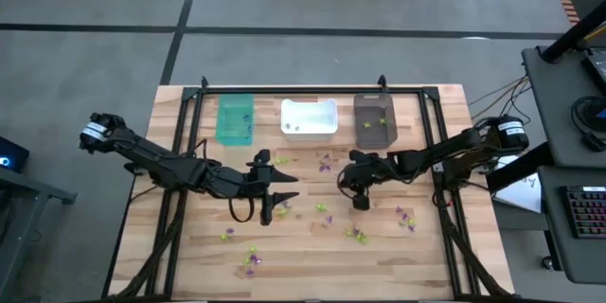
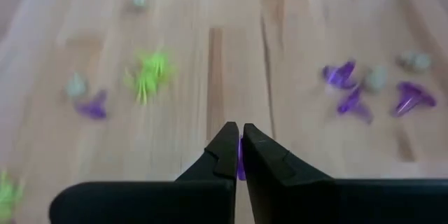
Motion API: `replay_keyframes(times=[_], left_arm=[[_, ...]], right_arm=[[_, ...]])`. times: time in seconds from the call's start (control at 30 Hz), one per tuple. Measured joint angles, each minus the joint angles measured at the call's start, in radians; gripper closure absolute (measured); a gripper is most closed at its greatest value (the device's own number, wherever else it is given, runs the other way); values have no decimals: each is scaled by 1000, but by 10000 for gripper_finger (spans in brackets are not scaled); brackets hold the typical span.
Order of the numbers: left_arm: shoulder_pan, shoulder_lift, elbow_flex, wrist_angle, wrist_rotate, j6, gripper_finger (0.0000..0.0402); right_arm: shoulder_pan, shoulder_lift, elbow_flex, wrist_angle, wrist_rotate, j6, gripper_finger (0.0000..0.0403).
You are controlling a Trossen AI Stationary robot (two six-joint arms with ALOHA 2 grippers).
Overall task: Sort Halloween decoration
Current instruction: Put the purple witch hat toy into the light blue bin
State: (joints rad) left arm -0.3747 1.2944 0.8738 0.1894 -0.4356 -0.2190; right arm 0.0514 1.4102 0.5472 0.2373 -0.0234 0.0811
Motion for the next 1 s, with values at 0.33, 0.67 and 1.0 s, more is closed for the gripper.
replay_keyframes(times=[0.33, 0.67, 1.0], left_arm=[[-8, -124, 0, -13, 0, 64, 246], [-8, -288, -3, -89, -1, 139, 246], [-8, -401, -5, -151, -1, 181, 246]], right_arm=[[-38, 8, 67, 212, 5, -13, 395], [-119, 76, 291, 215, -3, -137, 395], [-230, 344, 639, 210, -116, -205, 394]])
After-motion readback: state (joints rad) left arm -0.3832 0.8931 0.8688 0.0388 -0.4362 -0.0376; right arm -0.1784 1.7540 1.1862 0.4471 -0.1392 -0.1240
